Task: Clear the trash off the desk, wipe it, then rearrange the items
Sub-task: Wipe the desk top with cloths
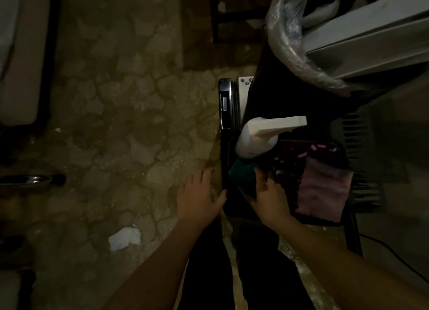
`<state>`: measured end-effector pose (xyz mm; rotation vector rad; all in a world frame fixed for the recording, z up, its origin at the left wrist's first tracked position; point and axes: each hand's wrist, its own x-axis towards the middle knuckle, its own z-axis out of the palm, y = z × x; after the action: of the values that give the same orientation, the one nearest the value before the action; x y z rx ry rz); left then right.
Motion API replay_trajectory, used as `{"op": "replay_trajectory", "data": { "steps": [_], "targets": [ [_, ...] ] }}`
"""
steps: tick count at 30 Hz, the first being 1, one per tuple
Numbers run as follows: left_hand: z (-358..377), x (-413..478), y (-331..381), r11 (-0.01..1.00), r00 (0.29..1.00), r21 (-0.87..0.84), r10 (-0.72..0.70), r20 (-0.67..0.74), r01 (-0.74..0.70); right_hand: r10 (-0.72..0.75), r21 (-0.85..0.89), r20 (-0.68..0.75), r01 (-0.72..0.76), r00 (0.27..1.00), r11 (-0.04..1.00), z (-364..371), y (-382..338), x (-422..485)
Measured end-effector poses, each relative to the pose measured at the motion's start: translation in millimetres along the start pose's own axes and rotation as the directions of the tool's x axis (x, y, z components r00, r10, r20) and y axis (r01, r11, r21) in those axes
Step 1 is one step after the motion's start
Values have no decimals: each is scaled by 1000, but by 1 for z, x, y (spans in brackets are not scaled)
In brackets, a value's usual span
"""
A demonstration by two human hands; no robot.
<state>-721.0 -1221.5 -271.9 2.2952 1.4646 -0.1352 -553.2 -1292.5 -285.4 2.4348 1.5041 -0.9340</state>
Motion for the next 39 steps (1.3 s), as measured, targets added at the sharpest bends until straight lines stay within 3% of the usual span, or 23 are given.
{"op": "replay_trajectory", "data": {
  "steps": [5, 12, 19, 26, 33, 39],
  "targets": [
    [3, -3, -9, 1000, 1000, 2, 6, 12, -6, 76, 319, -65, -51, 995, 946, 14, -7, 0],
    [2, -10, -18, 1000, 999, -4, 7, 41, -7, 211, 620, -92, -110, 973, 777, 9, -11, -9],
    [-13, -28, -21, 1000, 999, 1, 17, 34, -17, 172, 678, -209, 16, 963, 734, -9, -13, -35],
    [-86, -60, -9, 1000, 1000, -13, 5, 5, -5, 33, 593, -257, 131, 966, 794, -62, -19, -93],
    [-176, -82, -11, 998, 999, 39, 41, -17, -40, -47, 577, -311, 228, 949, 784, -125, -68, -140],
    [-237, -73, -44, 994, 994, 77, 88, -57, -83, -33, 608, -332, 240, 943, 757, -153, -128, -145]
  ]
}}
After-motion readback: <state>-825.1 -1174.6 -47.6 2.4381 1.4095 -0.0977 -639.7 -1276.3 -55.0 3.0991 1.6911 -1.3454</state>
